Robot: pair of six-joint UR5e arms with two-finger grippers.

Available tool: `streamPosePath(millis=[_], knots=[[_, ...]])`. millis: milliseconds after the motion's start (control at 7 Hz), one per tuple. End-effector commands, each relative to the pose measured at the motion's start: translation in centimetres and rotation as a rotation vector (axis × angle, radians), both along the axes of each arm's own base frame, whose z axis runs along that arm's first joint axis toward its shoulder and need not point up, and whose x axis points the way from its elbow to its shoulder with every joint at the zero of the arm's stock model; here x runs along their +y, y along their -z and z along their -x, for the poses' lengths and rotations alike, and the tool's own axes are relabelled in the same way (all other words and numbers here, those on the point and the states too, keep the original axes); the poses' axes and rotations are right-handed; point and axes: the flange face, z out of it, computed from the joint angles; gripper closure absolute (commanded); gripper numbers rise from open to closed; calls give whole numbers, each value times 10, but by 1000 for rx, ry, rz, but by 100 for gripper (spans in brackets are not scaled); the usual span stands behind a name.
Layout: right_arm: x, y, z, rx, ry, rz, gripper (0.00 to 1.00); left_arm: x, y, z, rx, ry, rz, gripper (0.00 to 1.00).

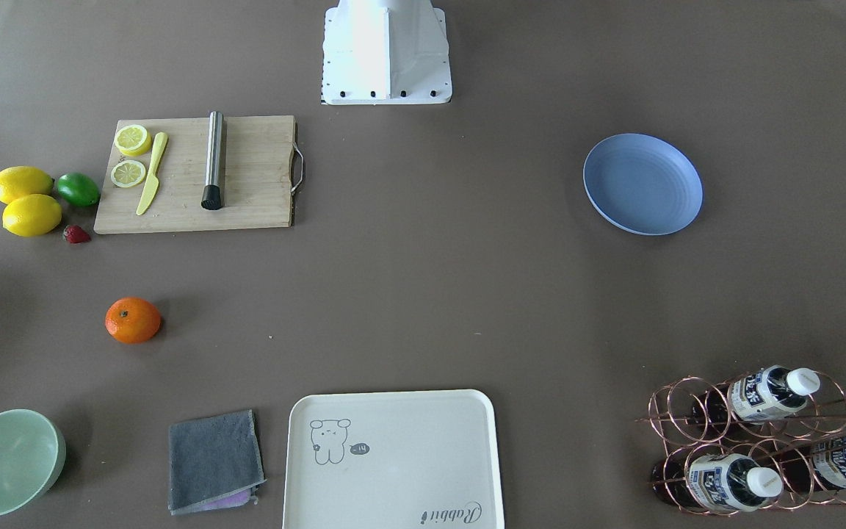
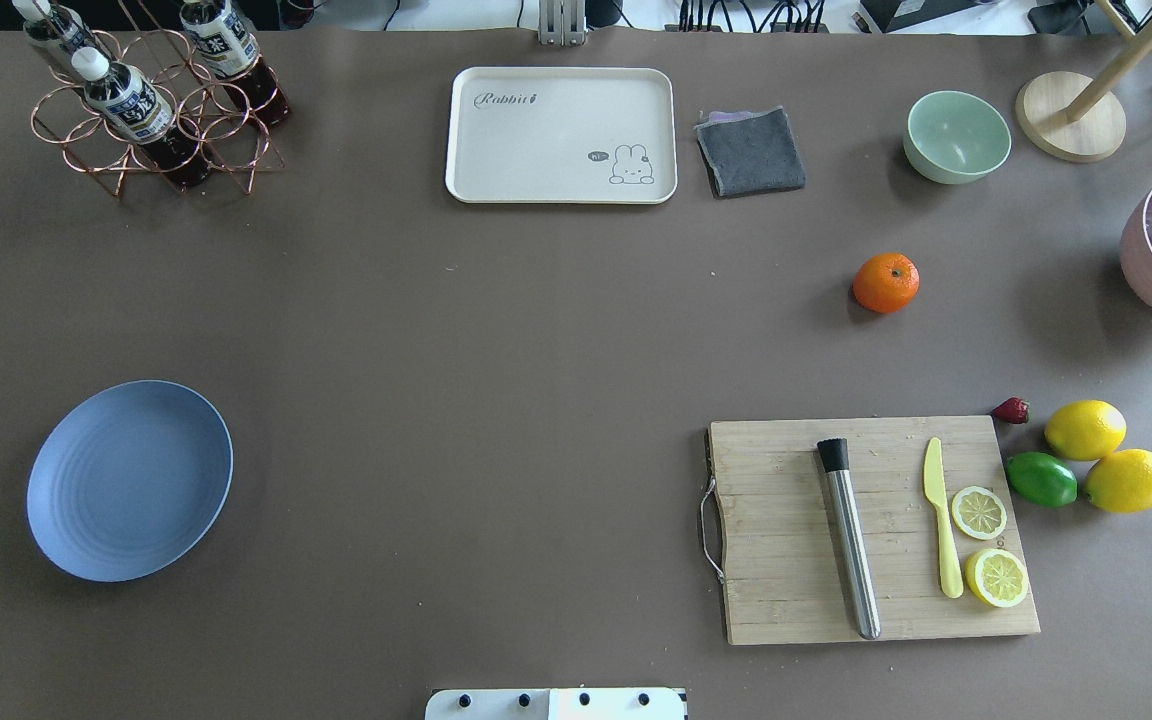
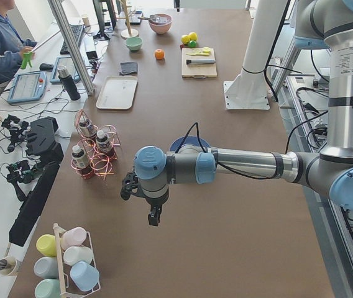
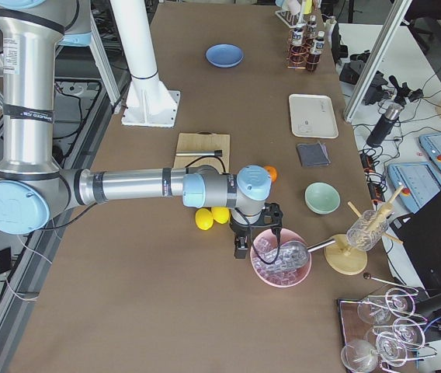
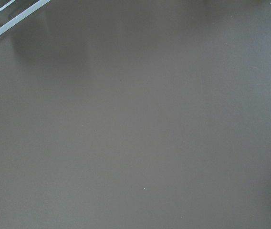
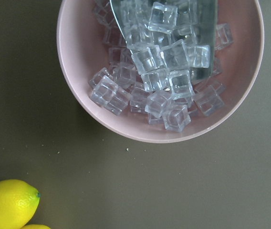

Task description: Pick orange to plate

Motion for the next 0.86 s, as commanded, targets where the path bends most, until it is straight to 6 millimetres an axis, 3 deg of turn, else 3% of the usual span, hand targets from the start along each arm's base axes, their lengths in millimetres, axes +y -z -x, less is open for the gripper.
streamPosePath(millis=[0, 286, 429, 571, 714], knots=[[-4, 5, 0, -3, -3, -34, 0, -7, 9, 0, 2, 2, -21, 2], [-11, 21, 1, -7, -2, -69, 0, -15, 16, 1, -3, 4, -46, 2], [-13, 31, 1, -9, -3, -87, 0, -20, 24, 3, -7, 11, -140, 2], [-13, 32, 1, -10, -3, -91, 0, -20, 20, 3, -15, 11, -235, 2], [-13, 35, 1, -9, 1, -101, 0, -36, 19, 2, -10, 24, -249, 2]])
